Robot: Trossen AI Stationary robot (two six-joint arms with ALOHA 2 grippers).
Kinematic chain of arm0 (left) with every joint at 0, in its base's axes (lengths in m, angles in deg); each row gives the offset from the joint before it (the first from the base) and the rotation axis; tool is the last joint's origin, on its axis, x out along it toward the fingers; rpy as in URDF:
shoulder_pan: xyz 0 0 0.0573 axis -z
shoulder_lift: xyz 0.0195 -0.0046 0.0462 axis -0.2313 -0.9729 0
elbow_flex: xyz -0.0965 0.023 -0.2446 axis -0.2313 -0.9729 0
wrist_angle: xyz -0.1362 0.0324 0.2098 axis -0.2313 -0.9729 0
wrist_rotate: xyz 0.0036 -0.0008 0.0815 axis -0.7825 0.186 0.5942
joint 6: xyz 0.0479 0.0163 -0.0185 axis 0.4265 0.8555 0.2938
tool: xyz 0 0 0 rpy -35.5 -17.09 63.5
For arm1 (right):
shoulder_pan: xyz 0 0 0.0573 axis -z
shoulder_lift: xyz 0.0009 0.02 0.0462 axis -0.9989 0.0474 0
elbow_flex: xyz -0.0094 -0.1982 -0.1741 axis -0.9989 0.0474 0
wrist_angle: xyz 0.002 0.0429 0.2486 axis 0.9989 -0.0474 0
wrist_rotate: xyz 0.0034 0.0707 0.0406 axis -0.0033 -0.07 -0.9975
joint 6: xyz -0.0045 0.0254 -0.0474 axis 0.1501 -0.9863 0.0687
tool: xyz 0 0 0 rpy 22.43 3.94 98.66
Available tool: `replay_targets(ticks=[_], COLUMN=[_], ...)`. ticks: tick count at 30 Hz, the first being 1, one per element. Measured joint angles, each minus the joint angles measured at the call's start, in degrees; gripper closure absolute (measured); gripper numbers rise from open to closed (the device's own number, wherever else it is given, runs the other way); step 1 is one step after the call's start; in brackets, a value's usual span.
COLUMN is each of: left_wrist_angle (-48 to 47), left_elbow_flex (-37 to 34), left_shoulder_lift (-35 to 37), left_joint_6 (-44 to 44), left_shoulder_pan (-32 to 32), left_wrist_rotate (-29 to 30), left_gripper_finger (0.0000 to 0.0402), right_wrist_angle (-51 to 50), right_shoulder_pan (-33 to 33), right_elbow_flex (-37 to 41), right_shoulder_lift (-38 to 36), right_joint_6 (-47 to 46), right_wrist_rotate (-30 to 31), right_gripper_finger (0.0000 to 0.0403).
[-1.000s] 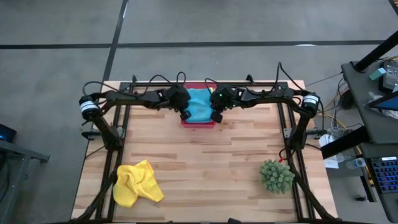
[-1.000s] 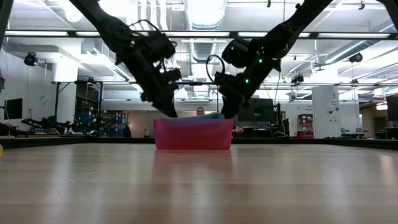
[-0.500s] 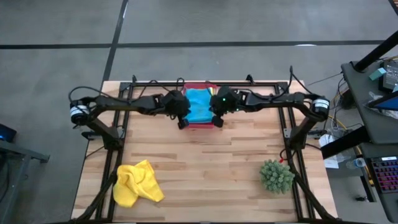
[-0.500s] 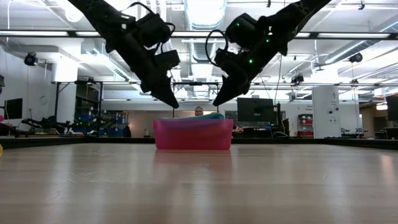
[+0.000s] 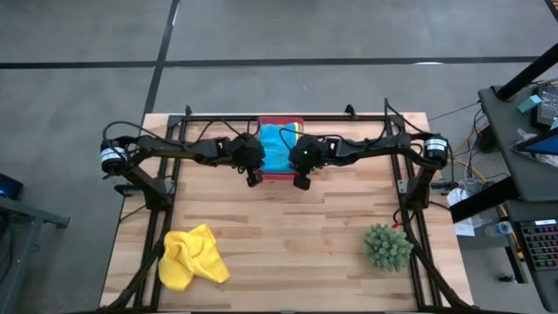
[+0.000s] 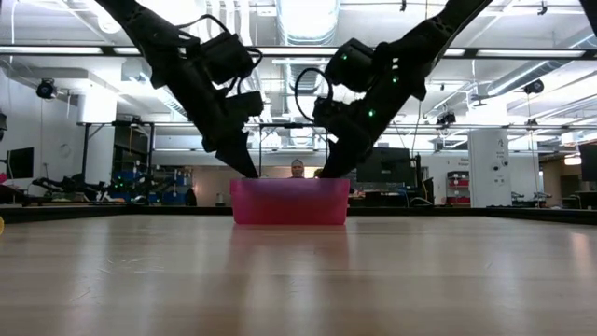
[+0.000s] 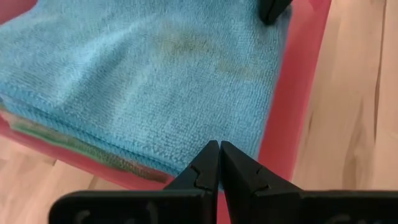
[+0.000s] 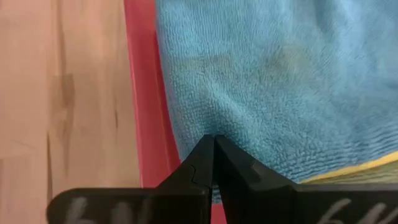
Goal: Fold microfiber towels
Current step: Put the blue towel into the bin
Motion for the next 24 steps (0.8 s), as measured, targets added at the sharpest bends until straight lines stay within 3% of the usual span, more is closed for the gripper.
replay_targets(ticks=[10, 24], left_wrist_angle=[0.11, 0.02], left_elbow_flex=[-0.09, 0.61], left_shoulder_lift=[-1.84, 1.06], left_joint_6=[-0.07, -2.75], left_shoulder_pan=[0.09, 1.29], left_wrist_rotate=[0.00, 1.79], left_gripper_finger=[0.0400, 0.0400], right_wrist_angle=[0.16, -1.07], right_shoulder_pan=[-0.02, -2.07], right_elbow_flex=[0.00, 0.25], right_shoulder_lift=[0.74, -6.02], right_joint_6=[-0.93, -0.30], right_wrist_rotate=[0.01, 0.45], right_gripper_finger=[0.0394, 0.0394])
